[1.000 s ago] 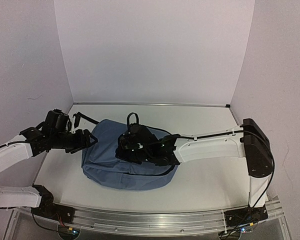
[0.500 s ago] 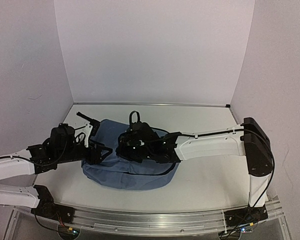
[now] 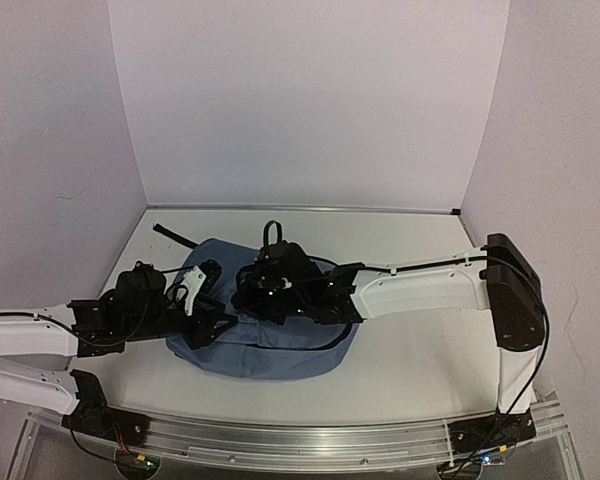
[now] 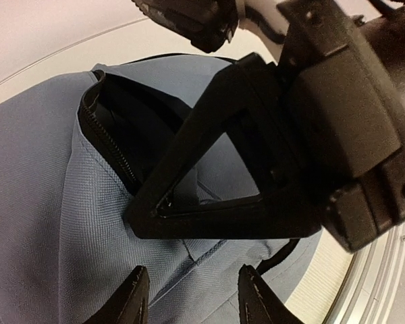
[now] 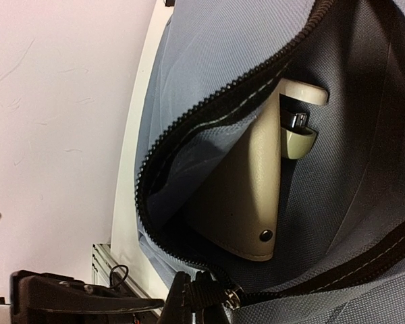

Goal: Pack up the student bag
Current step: Zip the student bag at the center of the board.

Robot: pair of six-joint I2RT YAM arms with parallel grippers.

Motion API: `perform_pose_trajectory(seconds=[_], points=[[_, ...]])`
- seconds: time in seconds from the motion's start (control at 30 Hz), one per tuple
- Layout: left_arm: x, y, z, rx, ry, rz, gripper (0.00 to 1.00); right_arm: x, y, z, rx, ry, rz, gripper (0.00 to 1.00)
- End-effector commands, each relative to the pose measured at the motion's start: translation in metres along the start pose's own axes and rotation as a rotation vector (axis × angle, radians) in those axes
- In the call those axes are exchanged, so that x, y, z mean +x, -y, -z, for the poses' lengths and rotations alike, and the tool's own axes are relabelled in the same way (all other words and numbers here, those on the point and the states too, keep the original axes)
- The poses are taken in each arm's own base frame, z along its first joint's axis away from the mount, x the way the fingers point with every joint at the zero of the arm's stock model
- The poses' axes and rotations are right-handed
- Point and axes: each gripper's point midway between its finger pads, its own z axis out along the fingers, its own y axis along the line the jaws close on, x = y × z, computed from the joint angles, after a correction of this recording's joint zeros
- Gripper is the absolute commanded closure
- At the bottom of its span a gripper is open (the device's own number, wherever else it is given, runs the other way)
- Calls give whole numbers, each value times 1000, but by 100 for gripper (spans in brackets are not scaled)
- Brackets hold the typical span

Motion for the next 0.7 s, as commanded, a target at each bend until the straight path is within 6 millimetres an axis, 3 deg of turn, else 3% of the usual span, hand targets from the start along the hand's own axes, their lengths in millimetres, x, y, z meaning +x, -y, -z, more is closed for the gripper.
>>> perform_pose_trajectory(seconds=[0.0, 0.4, 0.57, 0.67], points=[[3, -6, -3, -36, 20, -24, 55, -35, -37, 24, -115, 89, -32, 100], [21, -27, -18, -203, -39, -103, 55, -35, -38, 21, -126, 90, -47, 100], [24, -32, -29, -274, -61, -123, 62, -30, -39, 20, -143, 64, -53, 100], [24, -37, -32, -315, -58, -122, 72, -29, -39, 19, -147, 60, -56, 100]])
